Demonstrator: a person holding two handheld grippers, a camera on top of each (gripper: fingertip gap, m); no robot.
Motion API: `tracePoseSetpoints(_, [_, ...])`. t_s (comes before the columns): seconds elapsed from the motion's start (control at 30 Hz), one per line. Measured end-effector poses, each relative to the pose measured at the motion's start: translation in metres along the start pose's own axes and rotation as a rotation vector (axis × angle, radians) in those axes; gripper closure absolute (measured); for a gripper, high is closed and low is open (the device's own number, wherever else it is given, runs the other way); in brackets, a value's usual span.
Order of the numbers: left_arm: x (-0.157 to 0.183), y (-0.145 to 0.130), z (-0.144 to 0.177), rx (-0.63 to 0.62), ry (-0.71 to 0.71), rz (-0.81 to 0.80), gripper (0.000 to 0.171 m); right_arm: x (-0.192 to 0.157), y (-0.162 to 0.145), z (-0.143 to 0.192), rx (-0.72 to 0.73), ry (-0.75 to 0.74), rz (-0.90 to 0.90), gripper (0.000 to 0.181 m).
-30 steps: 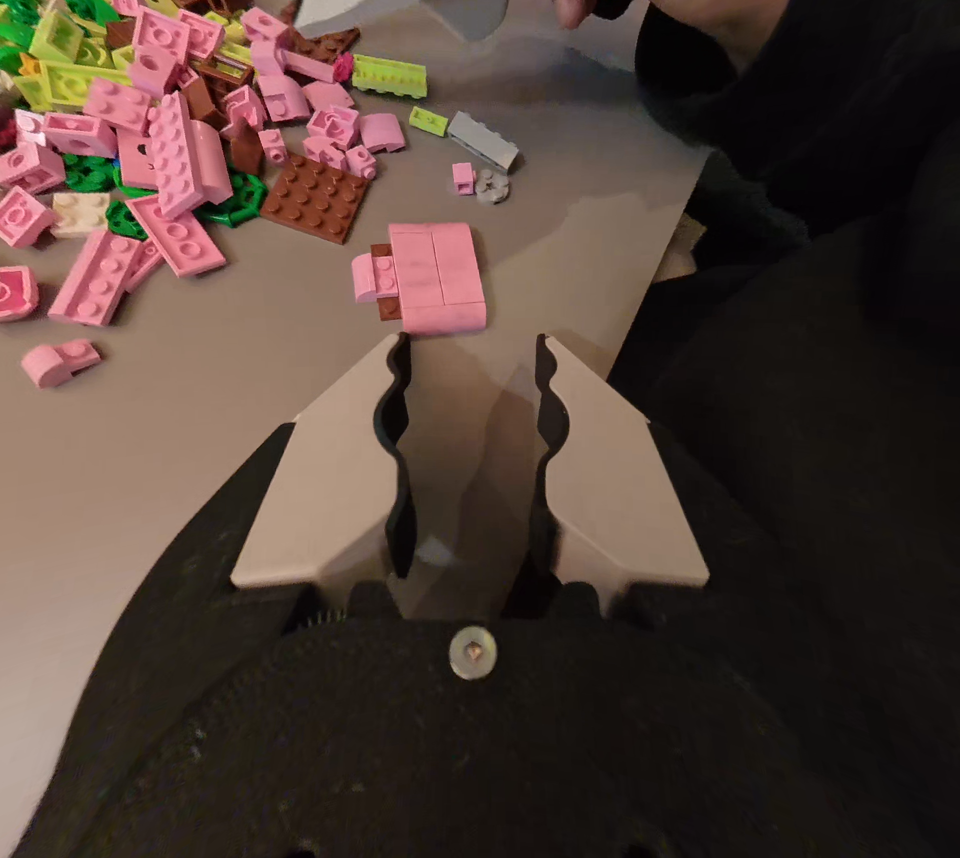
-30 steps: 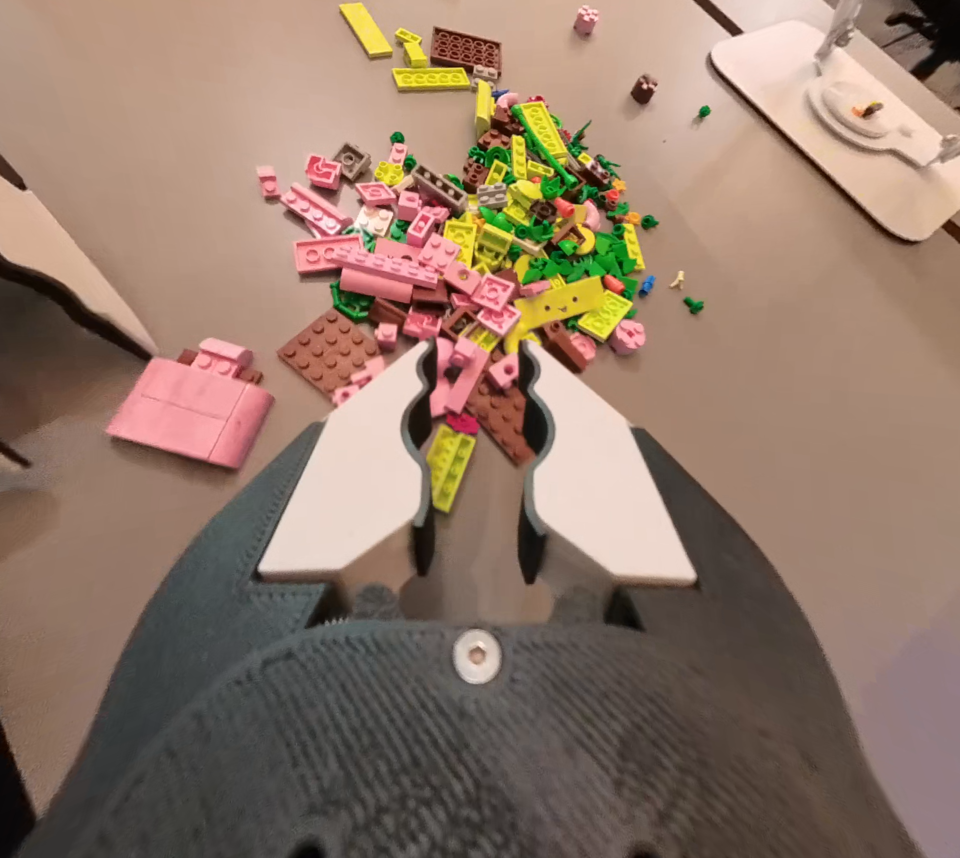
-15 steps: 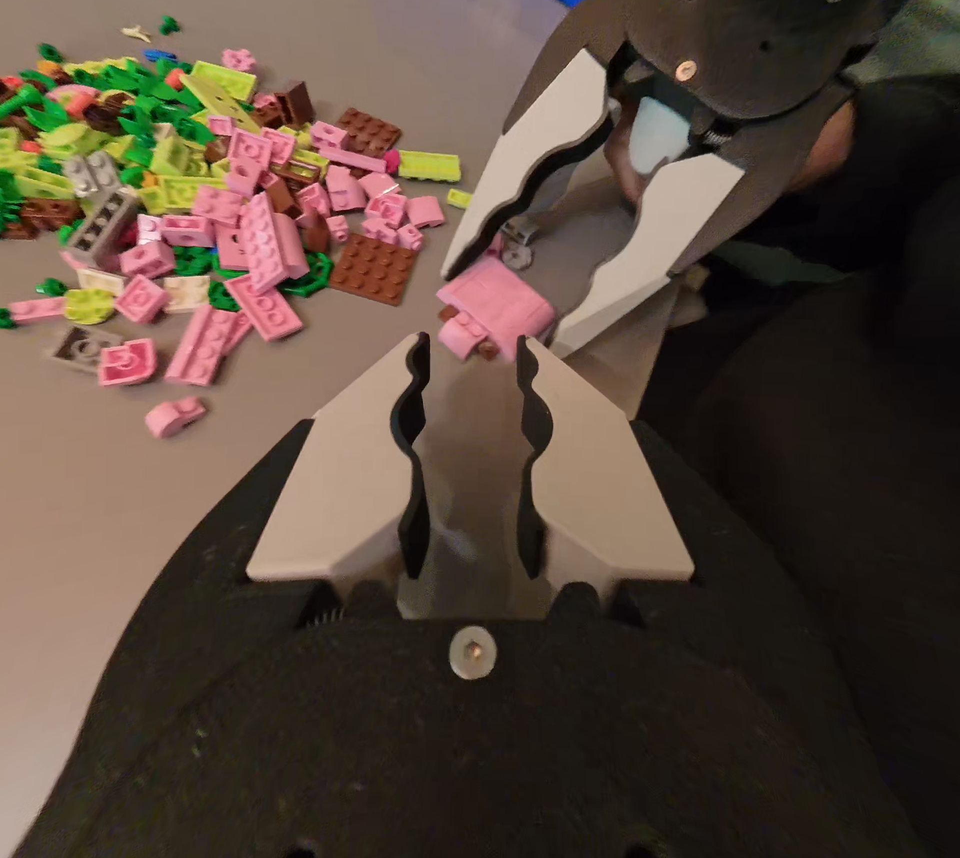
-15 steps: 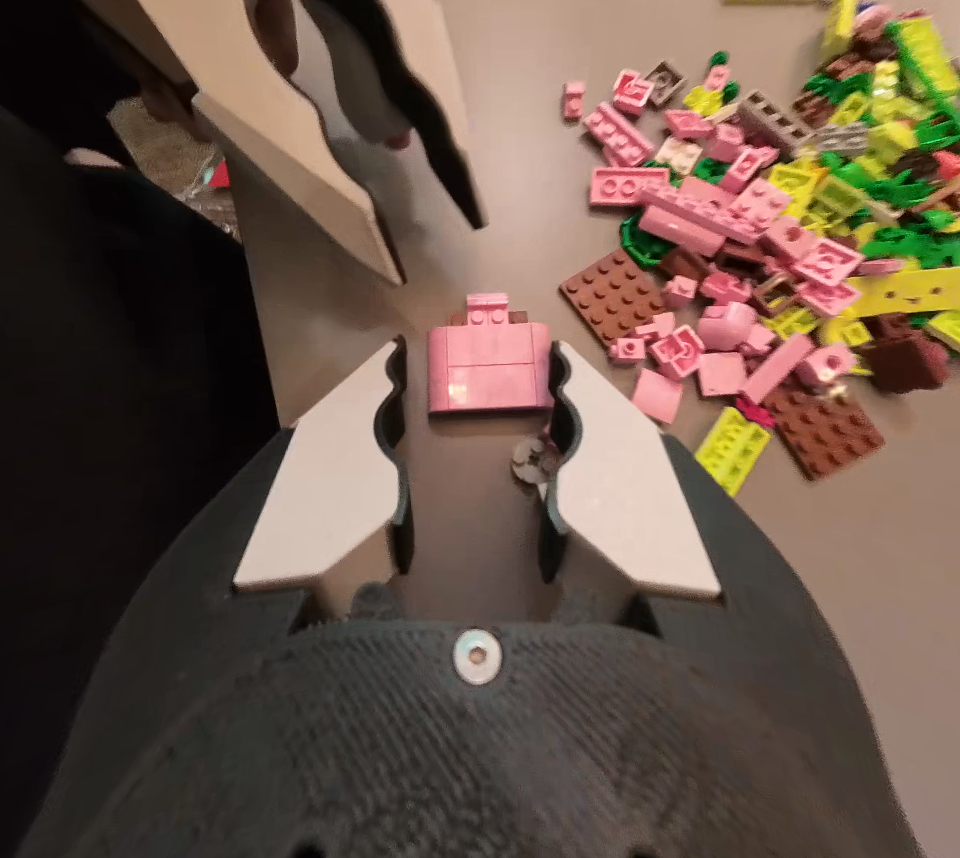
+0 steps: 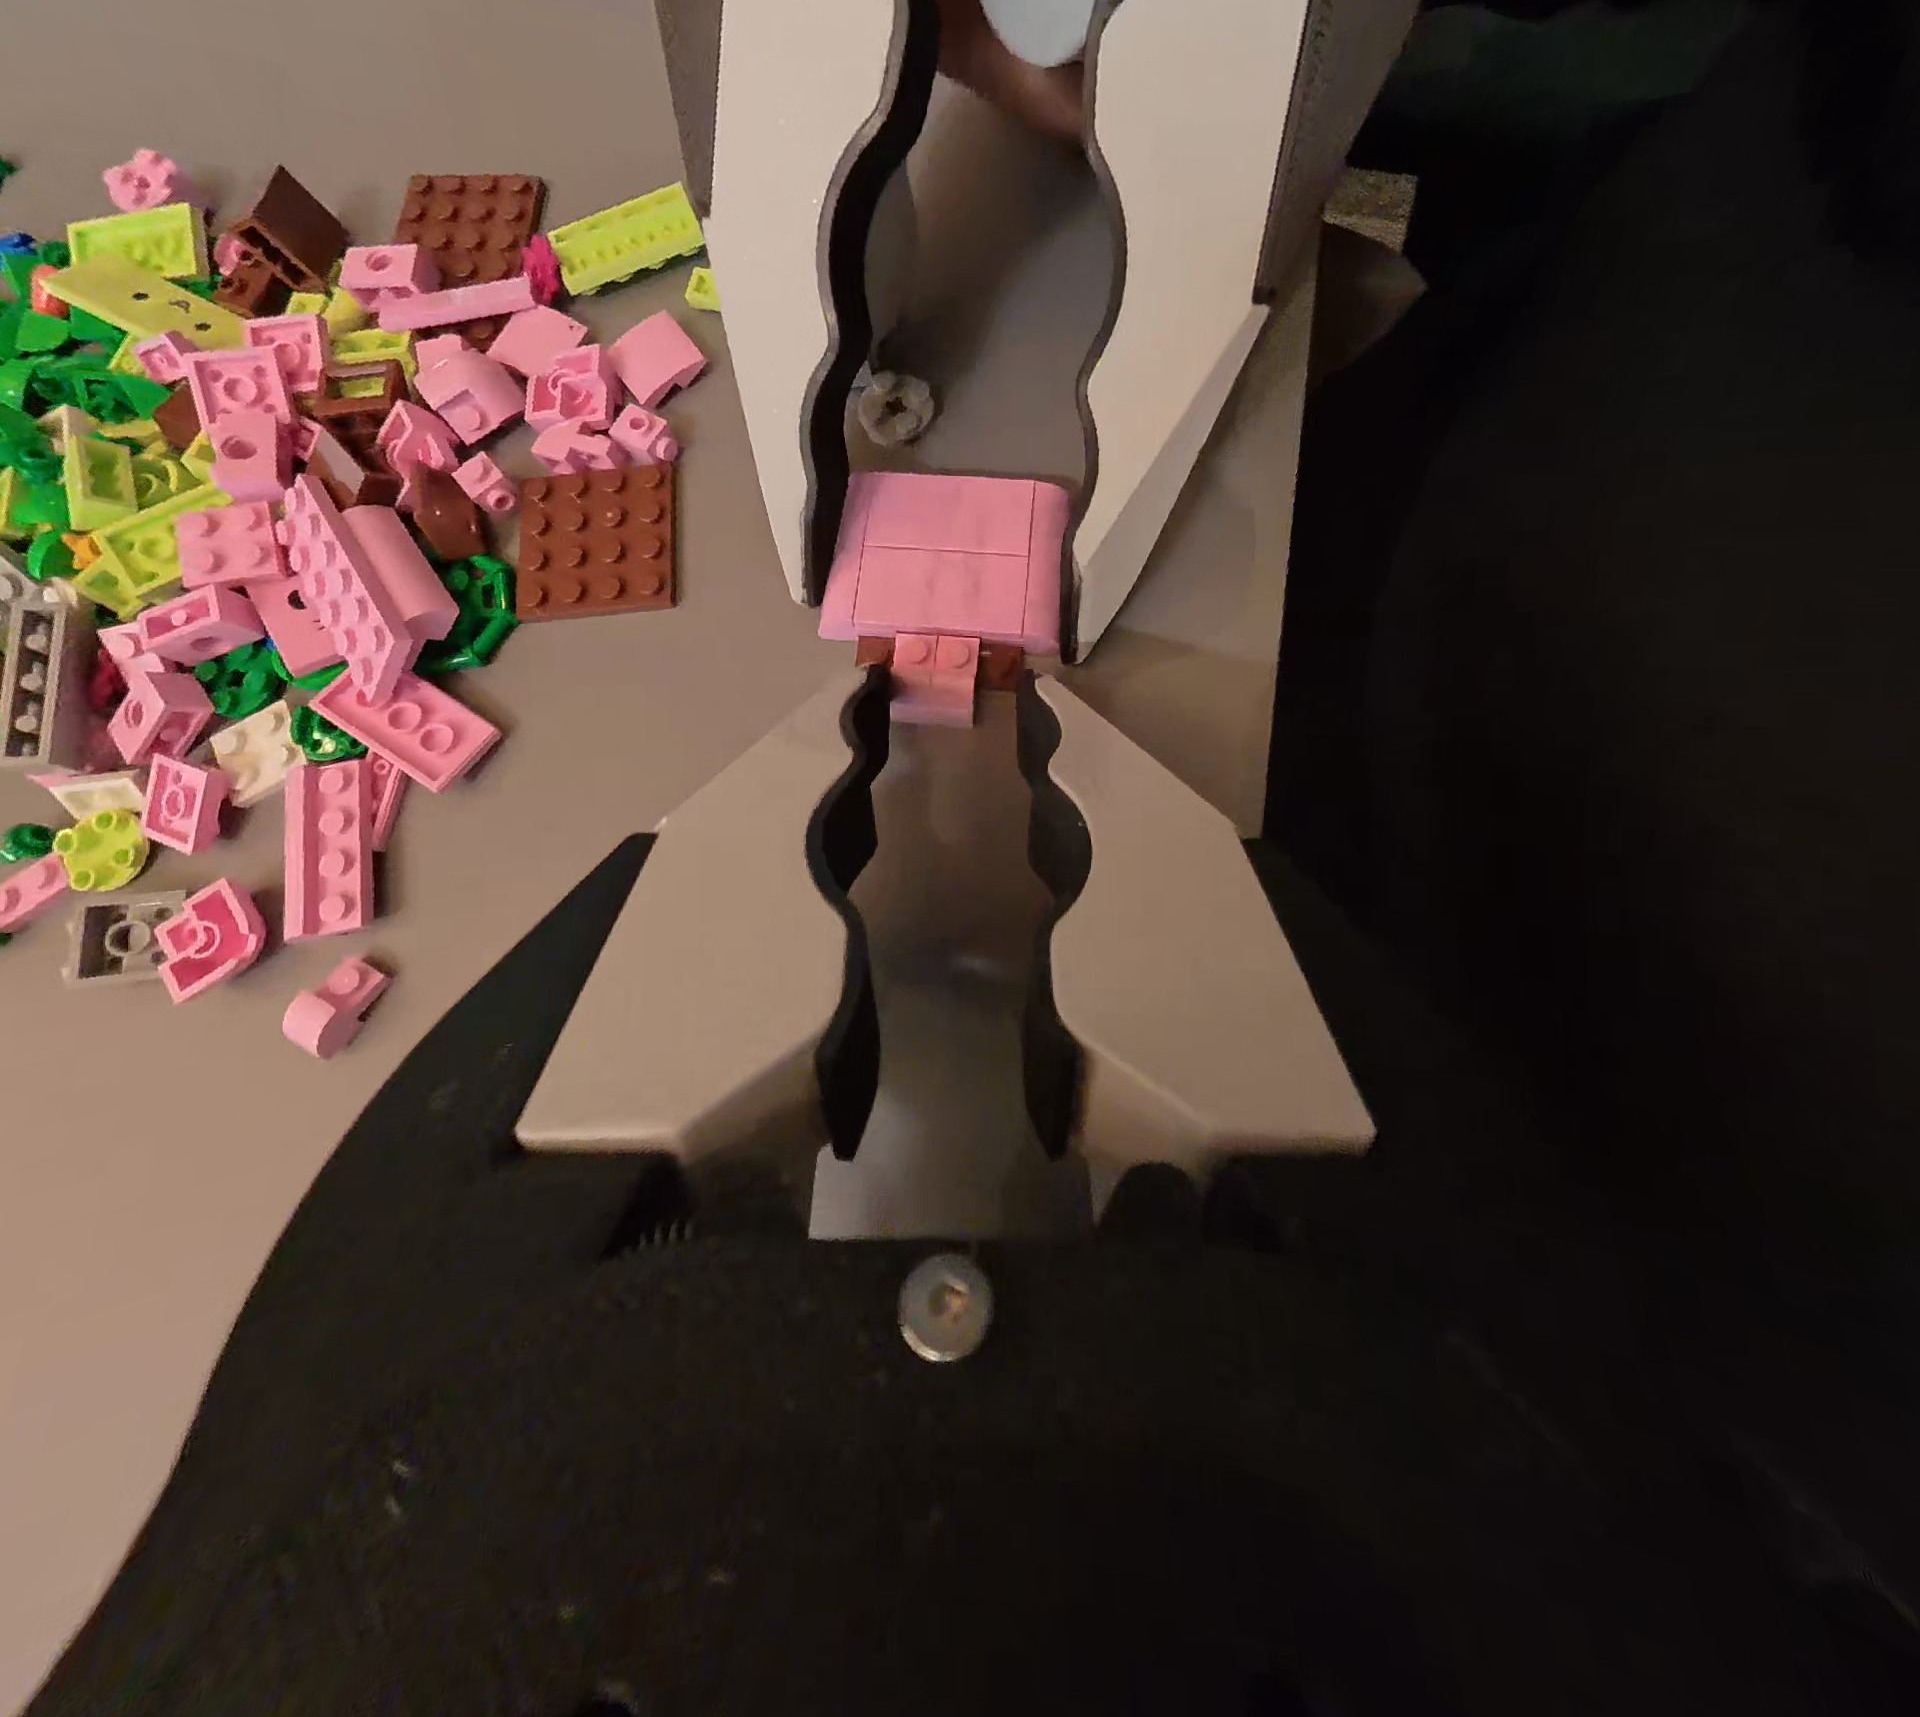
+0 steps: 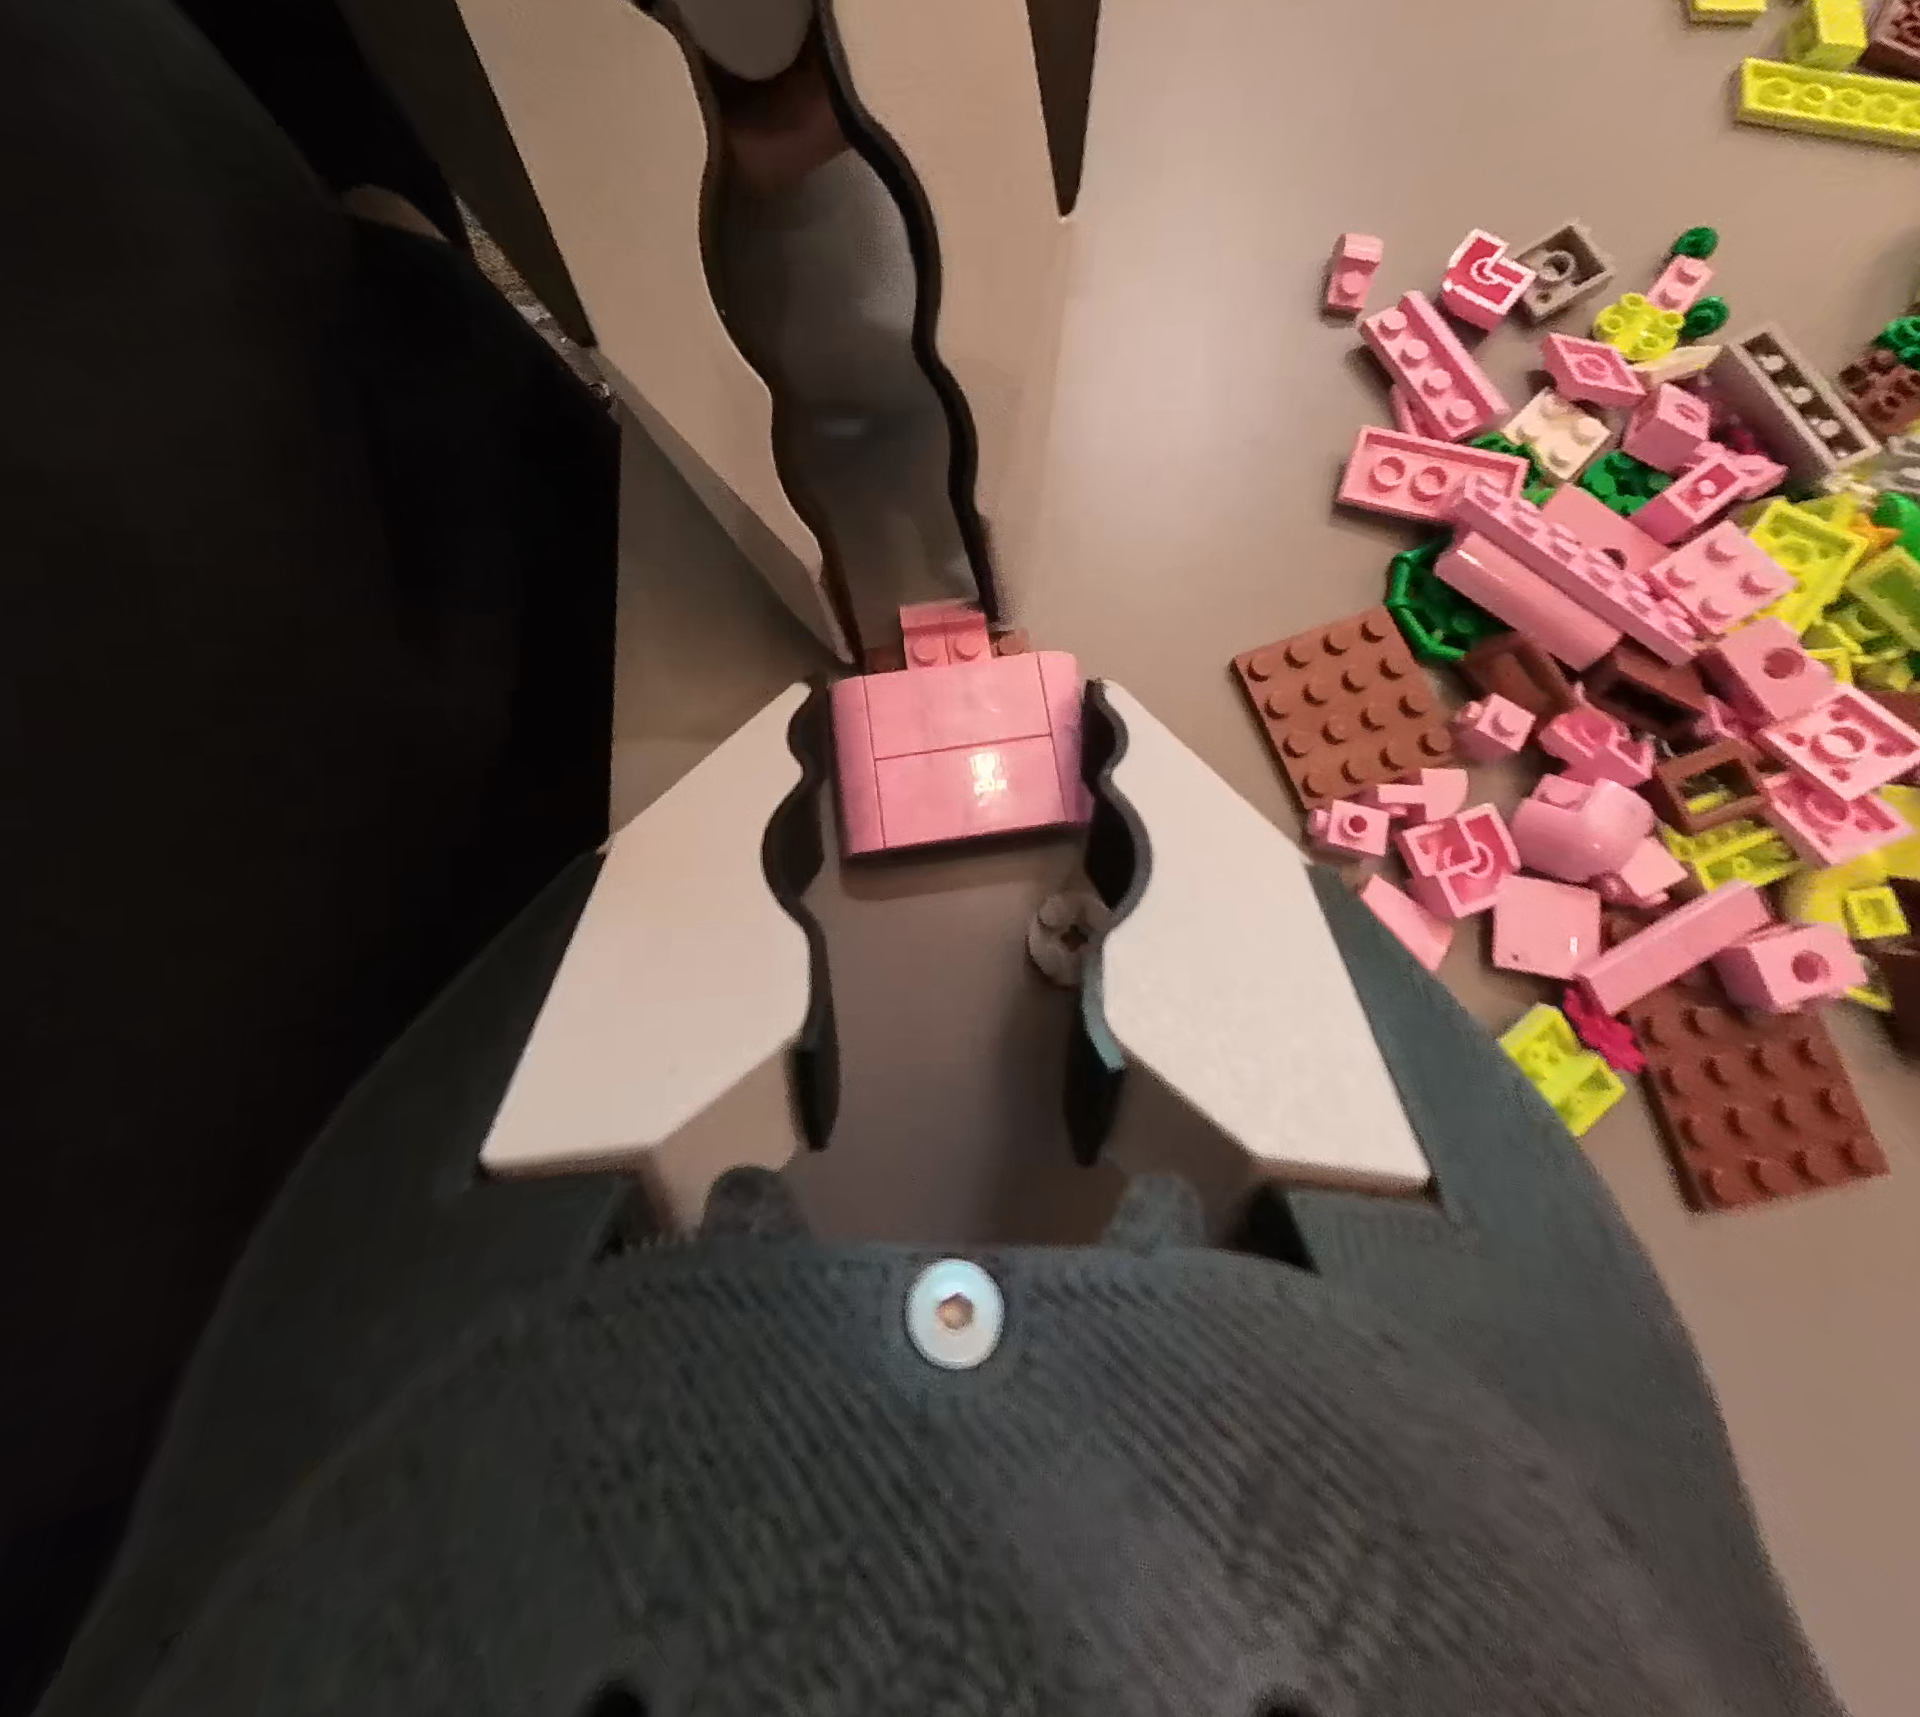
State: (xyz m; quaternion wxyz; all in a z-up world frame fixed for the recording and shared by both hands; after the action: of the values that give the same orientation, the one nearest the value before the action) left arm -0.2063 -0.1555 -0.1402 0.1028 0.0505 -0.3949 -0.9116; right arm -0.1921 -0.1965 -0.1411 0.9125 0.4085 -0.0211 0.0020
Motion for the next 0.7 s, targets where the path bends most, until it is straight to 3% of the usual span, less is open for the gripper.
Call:
tracePoseSetpoints(0.1, [0.0037, 0.0012, 0.0018, 0.016, -0.02, -0.047, 0.159, -0.0058, -0.0004, 0.001, 0.01, 0.063, 0.067, 0.135])
tracePoseSetpoints(0.7, [0.0041, 0.0004, 0.0041, 0.011, -0.018, -0.084, 0.159, -0.0074, 0.0023, -0.0028, -0.036, 0.136, 0.131, 0.135])
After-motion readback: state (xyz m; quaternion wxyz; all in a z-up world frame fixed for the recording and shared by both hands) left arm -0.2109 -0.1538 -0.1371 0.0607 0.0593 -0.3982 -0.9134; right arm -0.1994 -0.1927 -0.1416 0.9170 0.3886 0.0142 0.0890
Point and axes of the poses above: each gripper's, where its closed fingertips meet, z back along the fingers, y out of its top, x = y × z across the jaws, the point moved 3 cm from there along z, back along the fingers, and after that the axes turned 4 degrees about -y, right-handed, at the moved point
